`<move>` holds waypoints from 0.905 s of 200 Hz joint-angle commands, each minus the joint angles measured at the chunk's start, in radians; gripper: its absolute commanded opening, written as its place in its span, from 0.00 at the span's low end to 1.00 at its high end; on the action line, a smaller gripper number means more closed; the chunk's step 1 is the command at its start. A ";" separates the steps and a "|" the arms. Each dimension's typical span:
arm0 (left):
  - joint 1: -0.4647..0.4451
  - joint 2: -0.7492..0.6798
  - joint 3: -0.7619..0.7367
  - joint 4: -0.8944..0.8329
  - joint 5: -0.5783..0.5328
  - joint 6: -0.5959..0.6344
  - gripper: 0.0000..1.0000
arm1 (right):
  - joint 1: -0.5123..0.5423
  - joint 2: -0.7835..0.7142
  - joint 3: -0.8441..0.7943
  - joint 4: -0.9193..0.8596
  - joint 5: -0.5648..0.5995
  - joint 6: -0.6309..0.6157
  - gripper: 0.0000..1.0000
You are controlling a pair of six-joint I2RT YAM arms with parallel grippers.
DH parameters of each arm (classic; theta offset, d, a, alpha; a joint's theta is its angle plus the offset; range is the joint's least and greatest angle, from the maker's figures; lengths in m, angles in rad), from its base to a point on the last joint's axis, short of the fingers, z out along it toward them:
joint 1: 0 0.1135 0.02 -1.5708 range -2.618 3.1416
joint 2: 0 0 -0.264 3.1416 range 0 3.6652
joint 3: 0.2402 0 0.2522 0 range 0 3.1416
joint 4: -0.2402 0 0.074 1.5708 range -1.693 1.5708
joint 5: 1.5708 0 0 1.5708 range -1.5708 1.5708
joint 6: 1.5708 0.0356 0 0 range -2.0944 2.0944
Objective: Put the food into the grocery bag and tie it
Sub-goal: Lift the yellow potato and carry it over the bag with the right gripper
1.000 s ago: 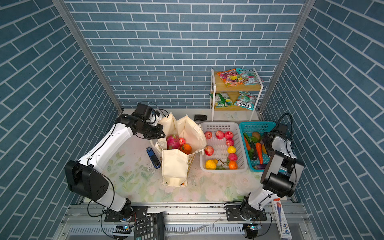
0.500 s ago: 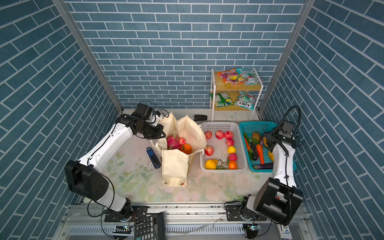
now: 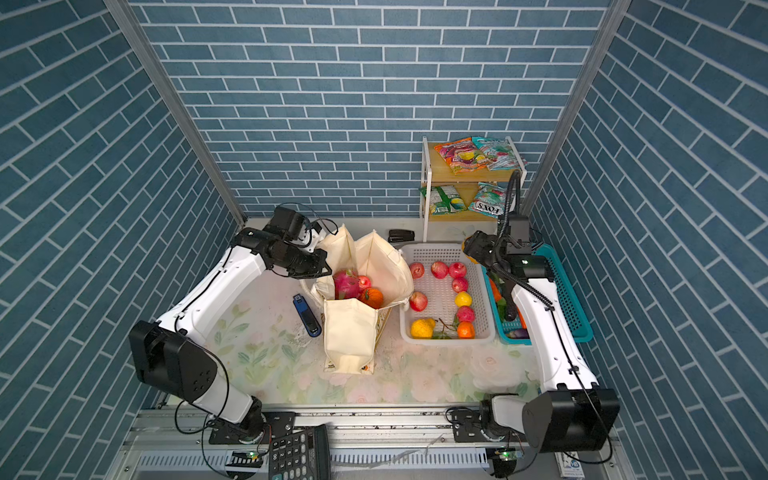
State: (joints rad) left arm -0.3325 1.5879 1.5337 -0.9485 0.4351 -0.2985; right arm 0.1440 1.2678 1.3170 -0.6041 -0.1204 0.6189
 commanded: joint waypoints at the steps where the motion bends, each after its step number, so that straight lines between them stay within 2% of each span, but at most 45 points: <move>1: -0.011 0.007 0.002 -0.033 0.003 0.007 0.05 | 0.115 0.013 0.042 0.017 0.005 -0.069 0.60; 38: -0.011 0.008 0.017 -0.044 -0.007 0.008 0.05 | 0.361 0.101 0.140 0.059 0.073 -0.157 0.60; 83: -0.011 0.033 0.073 -0.075 -0.019 0.030 0.05 | 0.584 0.238 0.279 0.038 0.053 -0.325 0.60; 134: -0.011 0.052 0.098 -0.081 -0.004 0.033 0.05 | 0.698 0.325 0.273 0.036 0.038 -0.408 0.60; 181: -0.011 0.054 0.107 -0.091 0.004 0.041 0.05 | 0.720 0.413 0.255 0.055 -0.005 -0.397 0.61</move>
State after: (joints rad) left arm -0.3344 1.6238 1.6176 -1.0176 0.4313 -0.2779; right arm 0.8581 1.6447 1.5787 -0.5606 -0.1047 0.2600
